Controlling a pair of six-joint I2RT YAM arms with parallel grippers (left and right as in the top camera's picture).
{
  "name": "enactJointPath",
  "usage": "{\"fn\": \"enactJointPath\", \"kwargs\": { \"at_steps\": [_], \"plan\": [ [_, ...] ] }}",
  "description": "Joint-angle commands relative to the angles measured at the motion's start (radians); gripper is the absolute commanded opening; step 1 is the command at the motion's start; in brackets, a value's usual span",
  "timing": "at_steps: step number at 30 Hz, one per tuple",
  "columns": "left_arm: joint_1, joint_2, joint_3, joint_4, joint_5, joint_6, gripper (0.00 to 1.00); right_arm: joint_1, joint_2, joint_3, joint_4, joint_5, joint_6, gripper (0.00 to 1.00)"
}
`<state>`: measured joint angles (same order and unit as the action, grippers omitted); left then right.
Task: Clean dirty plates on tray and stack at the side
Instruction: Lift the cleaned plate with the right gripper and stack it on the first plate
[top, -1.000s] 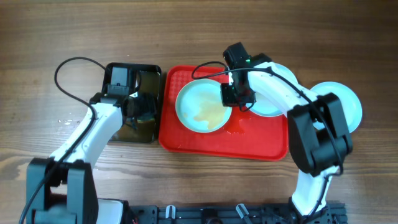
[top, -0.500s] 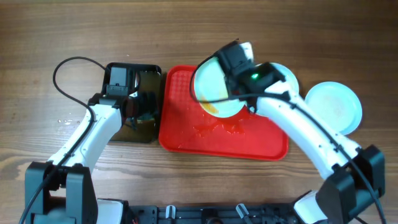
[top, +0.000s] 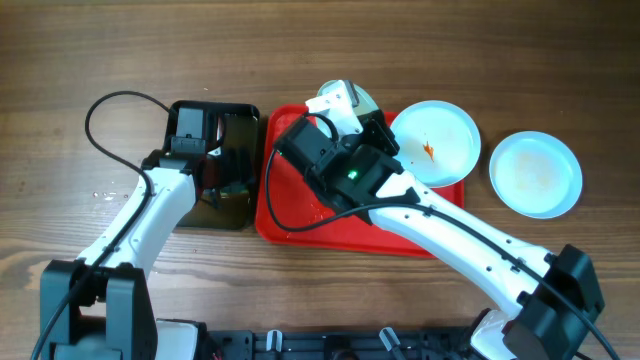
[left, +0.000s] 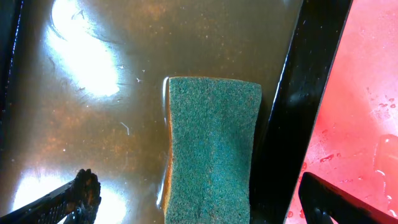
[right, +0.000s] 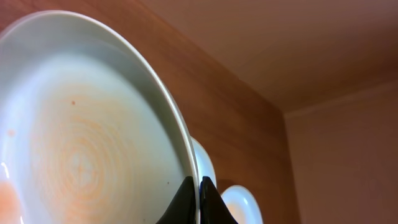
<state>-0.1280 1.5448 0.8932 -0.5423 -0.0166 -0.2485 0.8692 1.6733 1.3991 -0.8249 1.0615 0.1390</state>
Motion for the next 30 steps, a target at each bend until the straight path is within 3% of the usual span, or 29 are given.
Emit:
{"fn": "enactJointPath", "kwargs": {
  "at_steps": [1, 3, 6, 10, 16, 21, 26, 30],
  "plan": [
    [0.004, -0.013, 0.003, 0.003, 0.012, 0.002, 1.00, 0.003, -0.021, -0.004, 0.041, 0.061, -0.088, 0.04],
    [0.004, -0.013, 0.003, 0.003, 0.012, 0.002, 1.00, 0.001, -0.021, -0.004, 0.066, 0.039, -0.082, 0.04],
    [0.004, -0.013, 0.003, 0.002, 0.012, 0.002, 1.00, -0.055, -0.021, -0.004, 0.080, -0.193, -0.013, 0.04],
    [0.004, -0.013, 0.003, 0.002, 0.012, 0.002, 1.00, -0.303, -0.021, -0.004, 0.010, -0.598, 0.315, 0.04],
    [0.004, -0.013, 0.003, 0.002, 0.012, 0.002, 1.00, -0.780, -0.021, -0.004, -0.056, -1.006, 0.421, 0.04],
    [0.004, -0.013, 0.003, 0.002, 0.012, 0.002, 1.00, -1.139, -0.020, -0.026, -0.097, -1.132, 0.410, 0.04],
    [0.004, -0.013, 0.003, 0.002, 0.012, 0.002, 1.00, -1.421, -0.020, -0.158, -0.089, -1.148, 0.410, 0.04],
    [0.004, -0.013, 0.003, 0.002, 0.012, 0.002, 1.00, -1.526, -0.020, -0.244, -0.046, -1.137, 0.385, 0.04]
  ]
}}
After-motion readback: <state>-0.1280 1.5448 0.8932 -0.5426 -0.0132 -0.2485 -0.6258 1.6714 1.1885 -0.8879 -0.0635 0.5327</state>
